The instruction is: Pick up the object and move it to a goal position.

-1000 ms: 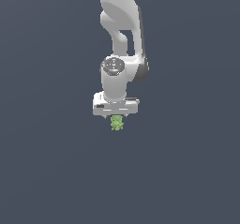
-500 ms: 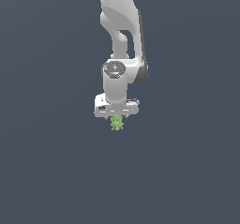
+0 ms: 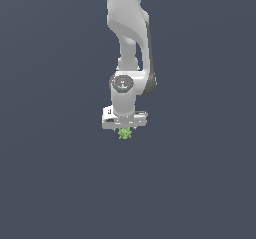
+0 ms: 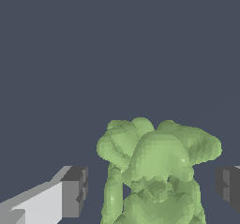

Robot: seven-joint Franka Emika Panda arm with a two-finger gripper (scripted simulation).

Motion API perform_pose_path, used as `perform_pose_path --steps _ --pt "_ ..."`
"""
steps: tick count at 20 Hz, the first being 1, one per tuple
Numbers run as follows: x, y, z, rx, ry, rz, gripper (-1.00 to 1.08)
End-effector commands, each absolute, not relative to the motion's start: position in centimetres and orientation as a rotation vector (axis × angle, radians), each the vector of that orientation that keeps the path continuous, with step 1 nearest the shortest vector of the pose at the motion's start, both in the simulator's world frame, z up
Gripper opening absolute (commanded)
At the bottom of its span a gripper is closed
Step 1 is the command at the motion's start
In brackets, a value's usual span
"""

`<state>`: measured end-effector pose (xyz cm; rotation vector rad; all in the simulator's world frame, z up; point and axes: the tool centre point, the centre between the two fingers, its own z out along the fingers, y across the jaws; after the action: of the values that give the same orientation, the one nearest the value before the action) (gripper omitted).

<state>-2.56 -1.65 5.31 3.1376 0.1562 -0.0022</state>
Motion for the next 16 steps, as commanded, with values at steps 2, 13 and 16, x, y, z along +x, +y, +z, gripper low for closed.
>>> perform_pose_path --steps 2,13,16 --pt "-2.51 -1.65 4.27 3.138 0.157 0.0 1.0" --pt "-2.45 -1.65 4.05 3.138 0.157 0.0 -1.0" --pt "-2.43 -1.61 4.14 3.138 0.158 0.001 -1.0"
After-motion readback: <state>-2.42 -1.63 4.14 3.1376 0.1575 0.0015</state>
